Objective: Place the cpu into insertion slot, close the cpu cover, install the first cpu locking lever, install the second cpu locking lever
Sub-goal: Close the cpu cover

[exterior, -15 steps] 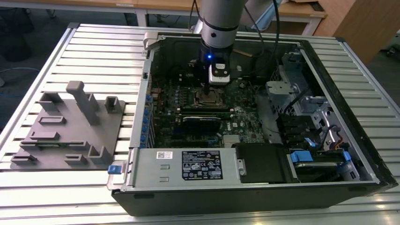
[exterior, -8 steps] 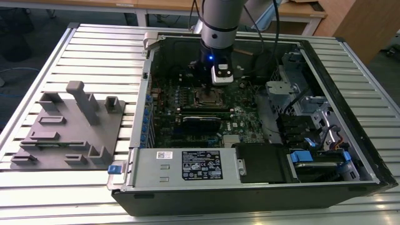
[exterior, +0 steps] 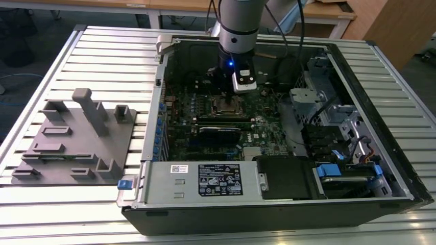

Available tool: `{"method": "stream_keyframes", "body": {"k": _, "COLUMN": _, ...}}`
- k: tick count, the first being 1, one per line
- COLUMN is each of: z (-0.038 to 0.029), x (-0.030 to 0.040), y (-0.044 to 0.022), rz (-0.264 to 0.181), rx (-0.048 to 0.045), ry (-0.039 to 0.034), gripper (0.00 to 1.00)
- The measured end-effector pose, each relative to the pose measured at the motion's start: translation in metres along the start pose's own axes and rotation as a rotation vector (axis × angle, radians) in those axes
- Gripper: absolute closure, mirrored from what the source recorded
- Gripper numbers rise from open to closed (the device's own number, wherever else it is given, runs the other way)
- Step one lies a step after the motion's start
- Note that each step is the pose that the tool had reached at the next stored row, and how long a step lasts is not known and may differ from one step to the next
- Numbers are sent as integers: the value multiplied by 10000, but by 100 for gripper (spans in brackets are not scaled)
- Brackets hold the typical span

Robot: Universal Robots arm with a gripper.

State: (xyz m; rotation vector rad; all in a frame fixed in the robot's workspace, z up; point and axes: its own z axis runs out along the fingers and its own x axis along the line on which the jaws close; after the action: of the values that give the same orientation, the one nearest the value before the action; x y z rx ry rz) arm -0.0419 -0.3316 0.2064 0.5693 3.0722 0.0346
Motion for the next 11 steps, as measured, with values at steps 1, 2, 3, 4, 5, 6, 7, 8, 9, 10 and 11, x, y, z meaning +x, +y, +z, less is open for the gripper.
{"method": "stream_keyframes", "body": {"k": 1, "z": 0, "x": 0, "y": 0, "rz": 1, "rx": 0, "ry": 0, "gripper": 90}}
{"method": "stream_keyframes", "body": {"k": 2, "z": 0, "x": 0, "y": 0, "rz": 1, "rx": -1, "ry": 0, "gripper": 90}}
{"method": "stream_keyframes", "body": {"k": 3, "z": 0, "x": 0, "y": 0, "rz": -5, "rx": 0, "ry": 0, "gripper": 90}}
{"method": "stream_keyframes", "body": {"k": 4, "z": 0, "x": 0, "y": 0, "rz": -46, "rx": -1, "ry": 1, "gripper": 90}}
{"method": "stream_keyframes", "body": {"k": 5, "z": 0, "x": 1, "y": 0, "rz": -153, "rx": -1, "ry": 3, "gripper": 90}}
{"method": "stream_keyframes", "body": {"k": 6, "z": 0, "x": 1, "y": 0, "rz": -291, "rx": -3, "ry": 7, "gripper": 90}}
{"method": "stream_keyframes", "body": {"k": 7, "z": 1, "x": 1, "y": 0, "rz": -448, "rx": -5, "ry": 11, "gripper": 90}}
{"method": "stream_keyframes", "body": {"k": 8, "z": 2, "x": 1, "y": 0, "rz": -621, "rx": -7, "ry": 16, "gripper": 90}}
{"method": "stream_keyframes", "body": {"k": 9, "z": 3, "x": 1, "y": -1, "rz": -802, "rx": -9, "ry": 20, "gripper": 90}}
{"method": "stream_keyframes", "body": {"k": 10, "z": 6, "x": 1, "y": -1, "rz": -979, "rx": -12, "ry": 24, "gripper": 90}}
{"method": "stream_keyframes", "body": {"k": 11, "z": 8, "x": 1, "y": 0, "rz": -1161, "rx": -15, "ry": 29, "gripper": 90}}
